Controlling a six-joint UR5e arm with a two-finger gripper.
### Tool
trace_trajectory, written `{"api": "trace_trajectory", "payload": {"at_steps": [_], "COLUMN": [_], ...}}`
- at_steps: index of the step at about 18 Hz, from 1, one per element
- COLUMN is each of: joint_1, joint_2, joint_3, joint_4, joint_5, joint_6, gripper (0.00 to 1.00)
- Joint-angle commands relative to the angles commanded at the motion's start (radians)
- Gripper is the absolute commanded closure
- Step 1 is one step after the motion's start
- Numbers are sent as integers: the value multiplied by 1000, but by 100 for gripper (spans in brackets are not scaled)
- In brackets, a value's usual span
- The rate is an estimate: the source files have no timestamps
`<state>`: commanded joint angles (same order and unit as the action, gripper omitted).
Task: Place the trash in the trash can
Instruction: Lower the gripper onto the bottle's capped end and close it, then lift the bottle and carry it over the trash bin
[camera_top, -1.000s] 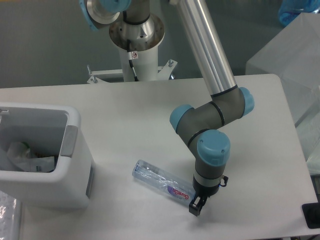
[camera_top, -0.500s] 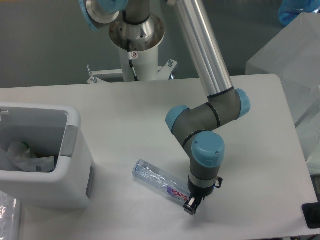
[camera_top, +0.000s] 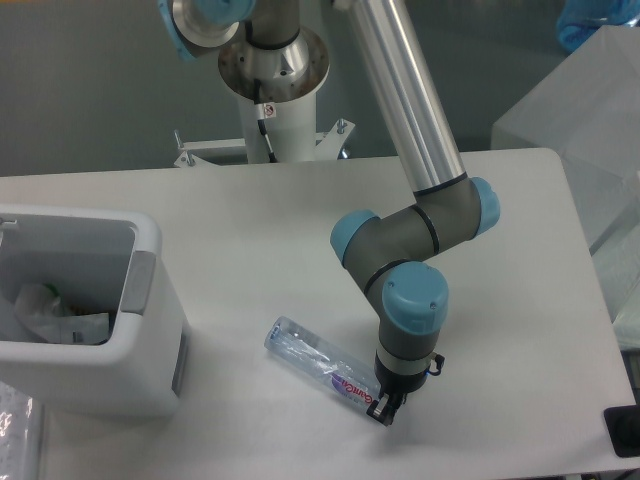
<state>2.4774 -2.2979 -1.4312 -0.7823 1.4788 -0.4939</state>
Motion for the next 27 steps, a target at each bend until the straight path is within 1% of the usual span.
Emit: {"api": "trace_trajectory", "payload": {"at_steps": [3,7,10,12,15,19,24,27], "joint_1": [0,3,5,8,8,8,5,3], "joint_2": [0,0,0,2,5,44,89,126], "joint_3": [0,0,3,5,5,5,12,43], "joint_4": [0,0,0,2,2,2,20,43], "joint_5": [-2,-2,-3,-5,-3,-3,0,5], "joint_6": [2,2,2,2,2,9,49,51], "gripper": [60,67,69,74,75,75,73,72]}}
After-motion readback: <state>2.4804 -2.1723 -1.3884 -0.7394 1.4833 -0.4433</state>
